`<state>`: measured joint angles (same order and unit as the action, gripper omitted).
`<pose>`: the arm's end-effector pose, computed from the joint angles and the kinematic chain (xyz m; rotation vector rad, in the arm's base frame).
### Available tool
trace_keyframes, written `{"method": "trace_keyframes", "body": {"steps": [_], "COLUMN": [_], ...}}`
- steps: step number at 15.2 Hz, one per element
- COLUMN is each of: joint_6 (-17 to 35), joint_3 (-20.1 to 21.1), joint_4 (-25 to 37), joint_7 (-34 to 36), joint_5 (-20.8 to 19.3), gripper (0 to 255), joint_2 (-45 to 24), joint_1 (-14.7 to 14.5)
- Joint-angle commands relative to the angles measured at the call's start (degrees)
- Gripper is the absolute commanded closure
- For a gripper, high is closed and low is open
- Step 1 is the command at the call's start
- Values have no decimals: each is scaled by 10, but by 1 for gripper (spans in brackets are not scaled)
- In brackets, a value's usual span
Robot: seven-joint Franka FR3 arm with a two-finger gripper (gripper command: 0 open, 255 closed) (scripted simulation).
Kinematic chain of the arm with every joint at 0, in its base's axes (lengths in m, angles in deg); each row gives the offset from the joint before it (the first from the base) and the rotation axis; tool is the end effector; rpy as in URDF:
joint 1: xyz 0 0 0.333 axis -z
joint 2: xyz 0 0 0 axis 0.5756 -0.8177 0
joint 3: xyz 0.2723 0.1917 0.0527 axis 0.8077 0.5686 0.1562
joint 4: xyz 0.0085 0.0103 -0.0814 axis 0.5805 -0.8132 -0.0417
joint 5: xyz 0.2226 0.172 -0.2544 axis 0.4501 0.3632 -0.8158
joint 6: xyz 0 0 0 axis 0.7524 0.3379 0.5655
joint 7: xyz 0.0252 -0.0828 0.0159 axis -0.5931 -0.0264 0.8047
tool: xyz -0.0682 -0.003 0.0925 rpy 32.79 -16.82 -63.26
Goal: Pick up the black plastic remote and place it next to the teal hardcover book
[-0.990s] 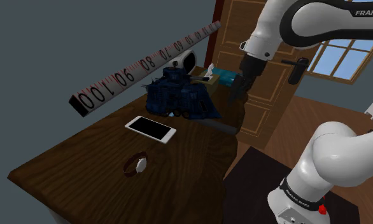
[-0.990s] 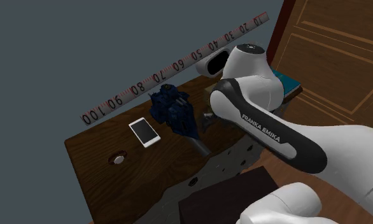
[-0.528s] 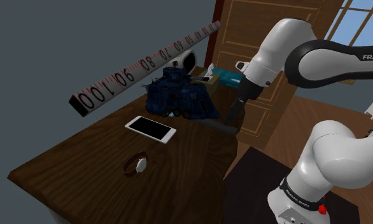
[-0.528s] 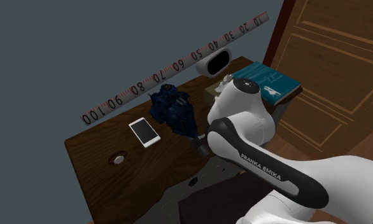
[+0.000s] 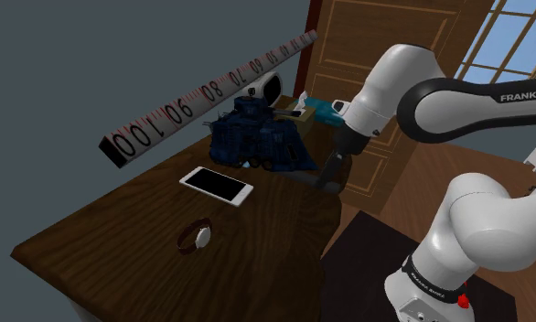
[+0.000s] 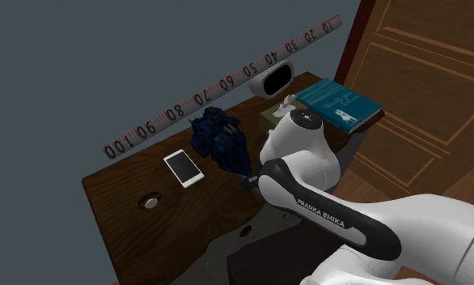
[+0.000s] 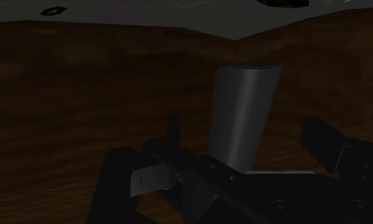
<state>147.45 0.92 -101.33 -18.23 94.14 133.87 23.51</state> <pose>0.2579 0.0771 0.4489 -2.9429 -0.3816 -0.3565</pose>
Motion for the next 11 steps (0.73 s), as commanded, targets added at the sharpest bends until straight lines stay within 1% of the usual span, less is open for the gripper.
{"method": "trace_keyframes", "body": {"steps": [1,5,6,11], "joint_6": [1,1,1,-1], "joint_3": [0,0,0,-1], "joint_4": [-1,0,0,-3], "joint_7": [0,0,0,-1], "joint_5": [0,0,0,0], "gripper": [0,0,255,255], "joint_2": [0,0,0,4], "joint_1": [0,0,0,1]}}
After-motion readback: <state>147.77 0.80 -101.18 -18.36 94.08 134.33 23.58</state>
